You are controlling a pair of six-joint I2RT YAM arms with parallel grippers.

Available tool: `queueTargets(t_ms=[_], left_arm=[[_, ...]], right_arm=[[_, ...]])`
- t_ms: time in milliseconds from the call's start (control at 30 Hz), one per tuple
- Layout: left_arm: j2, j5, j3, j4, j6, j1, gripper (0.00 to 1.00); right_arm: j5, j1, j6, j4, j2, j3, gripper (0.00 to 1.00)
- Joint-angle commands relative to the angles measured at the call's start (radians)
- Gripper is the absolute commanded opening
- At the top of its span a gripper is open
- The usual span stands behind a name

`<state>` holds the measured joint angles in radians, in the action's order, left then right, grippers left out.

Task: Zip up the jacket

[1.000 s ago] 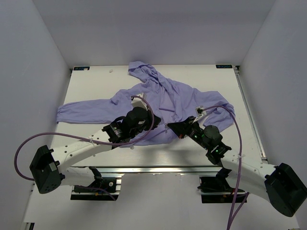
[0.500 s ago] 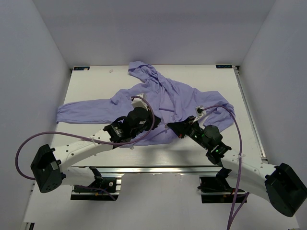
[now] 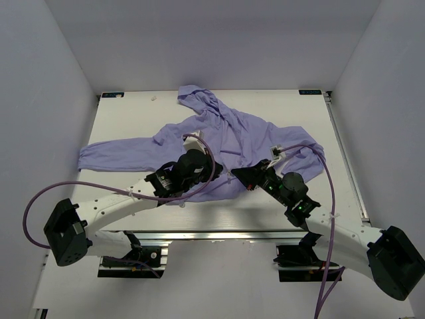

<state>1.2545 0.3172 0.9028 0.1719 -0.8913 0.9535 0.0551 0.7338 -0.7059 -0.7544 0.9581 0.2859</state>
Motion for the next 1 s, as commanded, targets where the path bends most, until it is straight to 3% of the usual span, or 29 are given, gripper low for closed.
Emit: queueTargets(t_ms=[0,400,667,967], left_arm=[[-0.032,-0.023,-0.024,-0.029,0.006,0.008,0.0],[-0.067,-0.036,-0.058,-0.055,0.028,0.011,0.0],[-0.066,-0.058,-0.062,-0.074,0.042,0.011,0.0],[-0.052,-0.061,-0.053,-0.06,0.037,0.011,0.0]], right_arm=[[-0.015,0.006,0.006,-0.04,0.008,0.048,0.0],[0.021,0.004,0.036,0.069,0.031,0.096,0.0],[0.095,0.006,0.051,0.046,0.033,0.079,0.0],[0.023,0.006,0.005,0.029,0.007,0.058,0.0]])
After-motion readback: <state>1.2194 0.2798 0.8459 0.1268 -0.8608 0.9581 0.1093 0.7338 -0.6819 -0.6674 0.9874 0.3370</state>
